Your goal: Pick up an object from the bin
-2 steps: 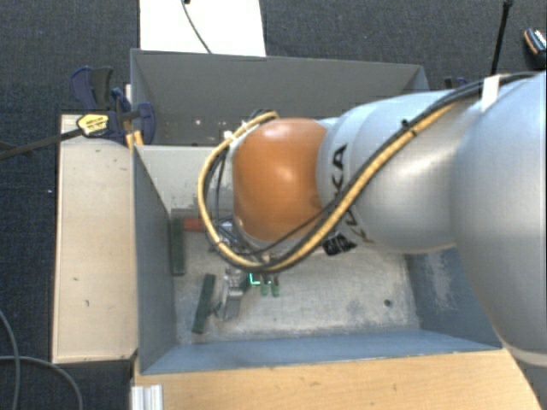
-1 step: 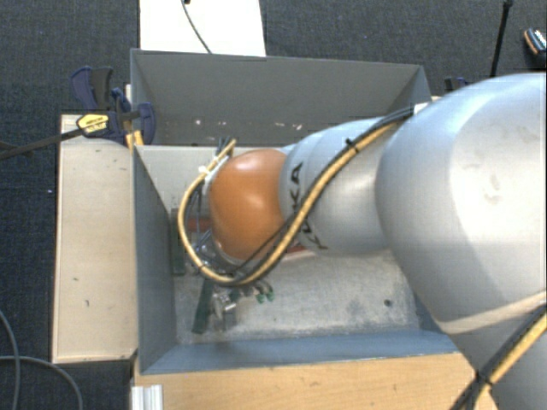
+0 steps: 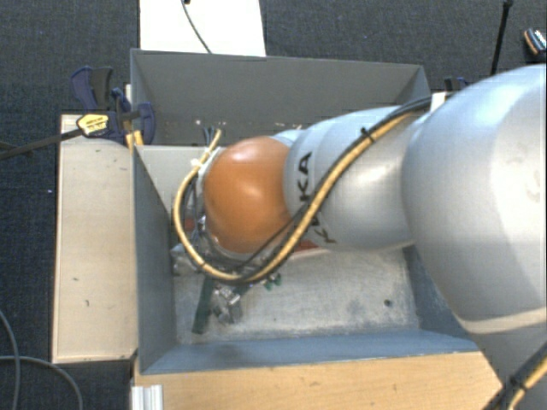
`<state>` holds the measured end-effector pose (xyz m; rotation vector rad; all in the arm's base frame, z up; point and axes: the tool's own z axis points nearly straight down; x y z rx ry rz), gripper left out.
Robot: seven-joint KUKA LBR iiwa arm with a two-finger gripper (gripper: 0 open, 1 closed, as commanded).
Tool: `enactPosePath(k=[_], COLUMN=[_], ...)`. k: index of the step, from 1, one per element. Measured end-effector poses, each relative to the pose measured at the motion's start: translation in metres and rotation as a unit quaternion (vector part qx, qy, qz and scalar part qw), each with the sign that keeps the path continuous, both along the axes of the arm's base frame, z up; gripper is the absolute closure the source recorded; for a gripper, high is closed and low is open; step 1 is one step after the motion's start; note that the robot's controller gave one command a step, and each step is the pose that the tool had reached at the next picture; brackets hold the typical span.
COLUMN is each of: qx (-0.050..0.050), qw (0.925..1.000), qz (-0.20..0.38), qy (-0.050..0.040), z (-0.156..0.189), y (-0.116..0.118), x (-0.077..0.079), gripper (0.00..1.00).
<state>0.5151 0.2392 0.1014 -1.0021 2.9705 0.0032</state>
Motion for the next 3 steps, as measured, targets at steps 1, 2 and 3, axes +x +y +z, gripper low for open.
enactPosePath(k=[1, 2, 3], qx=[-0.001, -0.002, -0.002], qw=[0.9897, 0.9879, 0.9886], qz=[0.143, 0.155, 0.15], qy=[0.0002, 0.003, 0.0033], z=[-0.001, -0.033, -0.032], y=[0.005, -0.018, -0.018], x=[-0.007, 0.006, 0.006], gripper=[0.0, 0.0, 0.0])
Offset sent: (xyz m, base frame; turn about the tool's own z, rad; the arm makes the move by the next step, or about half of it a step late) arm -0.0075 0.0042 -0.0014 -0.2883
